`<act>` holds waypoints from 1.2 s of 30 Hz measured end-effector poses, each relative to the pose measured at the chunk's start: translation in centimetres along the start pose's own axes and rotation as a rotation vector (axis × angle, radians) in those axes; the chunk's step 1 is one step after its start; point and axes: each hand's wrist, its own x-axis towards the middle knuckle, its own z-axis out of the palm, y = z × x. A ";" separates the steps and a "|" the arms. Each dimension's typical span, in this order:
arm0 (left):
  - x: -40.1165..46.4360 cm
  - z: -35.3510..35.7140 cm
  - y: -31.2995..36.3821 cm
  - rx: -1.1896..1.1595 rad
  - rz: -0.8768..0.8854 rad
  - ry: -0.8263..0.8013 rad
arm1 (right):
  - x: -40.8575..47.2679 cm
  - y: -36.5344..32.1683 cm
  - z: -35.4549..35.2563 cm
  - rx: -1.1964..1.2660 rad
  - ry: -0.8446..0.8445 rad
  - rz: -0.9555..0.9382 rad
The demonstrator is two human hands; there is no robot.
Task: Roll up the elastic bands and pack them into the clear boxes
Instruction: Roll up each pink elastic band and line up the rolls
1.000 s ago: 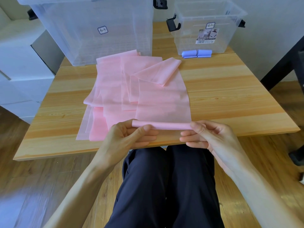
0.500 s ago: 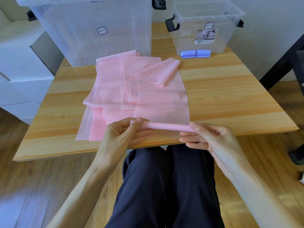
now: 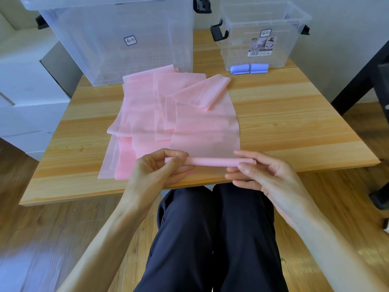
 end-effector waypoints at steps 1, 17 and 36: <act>0.0 0.0 0.0 -0.003 -0.004 -0.005 | 0.0 0.0 0.0 -0.005 -0.002 -0.008; 0.1 0.4 0.0 0.088 -0.005 -0.048 | 0.0 0.5 -0.4 0.062 0.081 -0.028; 0.8 0.6 -0.4 0.280 0.102 -0.066 | 0.4 0.5 0.0 -0.039 0.003 -0.085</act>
